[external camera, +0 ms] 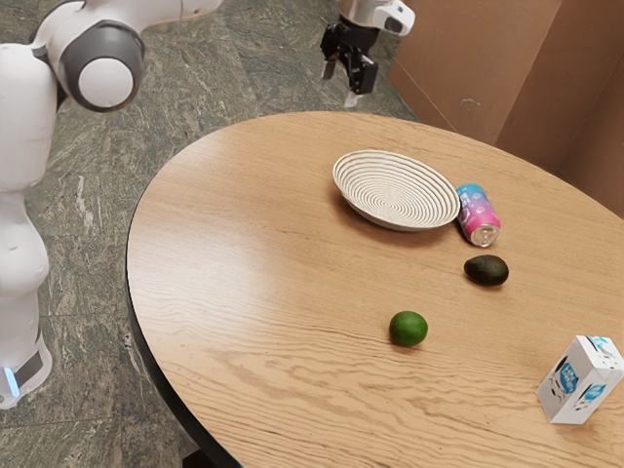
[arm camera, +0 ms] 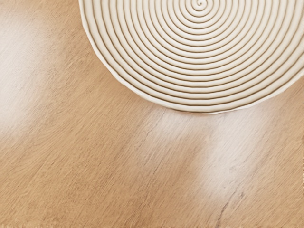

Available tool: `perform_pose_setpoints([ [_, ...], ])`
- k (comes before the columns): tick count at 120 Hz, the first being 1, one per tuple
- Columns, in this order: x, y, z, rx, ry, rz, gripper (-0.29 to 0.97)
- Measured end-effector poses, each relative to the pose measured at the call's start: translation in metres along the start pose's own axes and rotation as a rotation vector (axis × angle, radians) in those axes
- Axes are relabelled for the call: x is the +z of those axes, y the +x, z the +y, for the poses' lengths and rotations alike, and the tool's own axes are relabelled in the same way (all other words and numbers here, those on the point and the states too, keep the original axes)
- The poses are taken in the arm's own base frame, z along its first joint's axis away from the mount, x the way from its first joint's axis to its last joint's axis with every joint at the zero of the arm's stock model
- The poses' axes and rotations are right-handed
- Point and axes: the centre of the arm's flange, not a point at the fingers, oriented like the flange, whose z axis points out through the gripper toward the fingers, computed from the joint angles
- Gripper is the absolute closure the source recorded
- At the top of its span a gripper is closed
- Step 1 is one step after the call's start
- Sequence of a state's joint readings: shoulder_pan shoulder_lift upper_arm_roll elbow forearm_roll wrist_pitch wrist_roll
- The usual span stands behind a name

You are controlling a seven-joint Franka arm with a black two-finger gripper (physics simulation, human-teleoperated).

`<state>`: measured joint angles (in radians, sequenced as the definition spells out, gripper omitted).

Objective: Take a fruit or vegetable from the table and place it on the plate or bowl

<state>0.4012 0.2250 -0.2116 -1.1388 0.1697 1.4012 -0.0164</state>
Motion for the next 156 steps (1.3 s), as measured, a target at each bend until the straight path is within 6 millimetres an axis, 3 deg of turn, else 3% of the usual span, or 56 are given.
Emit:
perform_pose_setpoints([
  [20, -0.004, -0.005, -0.002, -0.027, -0.012, -0.011, 0.00],
  [25, -0.057, -0.025, -0.002, -0.037, -0.013, 0.088, 0.00],
  [29, -0.101, -0.047, 0.016, -0.013, -0.023, 0.170, 0.00],
  [32, -0.120, -0.059, 0.036, 0.020, -0.032, 0.204, 0.00],
  [34, -0.120, -0.060, 0.055, 0.054, -0.039, 0.201, 0.00],
  [45, -0.065, -0.048, 0.187, 0.279, -0.069, 0.084, 0.00],
  [52, -0.033, -0.040, 0.228, 0.338, -0.071, 0.028, 0.00],
  [64, 0.002, -0.026, 0.232, 0.329, -0.062, -0.030, 0.00],
  [88, -0.002, -0.034, 0.256, 0.356, -0.080, -0.019, 0.00],
  [105, 0.011, -0.058, 0.334, 0.472, -0.108, -0.030, 0.00],
  [115, 0.021, -0.091, 0.395, 0.582, -0.094, -0.039, 0.00],
  [122, 0.029, -0.106, 0.417, 0.637, -0.081, -0.041, 0.00],
  [130, 0.066, -0.121, 0.415, 0.672, -0.050, -0.067, 0.00],
  [135, 0.076, -0.127, 0.410, 0.686, -0.046, -0.053, 0.00],
  [156, 0.074, -0.126, 0.414, 0.745, -0.081, 0.059, 0.00],
])
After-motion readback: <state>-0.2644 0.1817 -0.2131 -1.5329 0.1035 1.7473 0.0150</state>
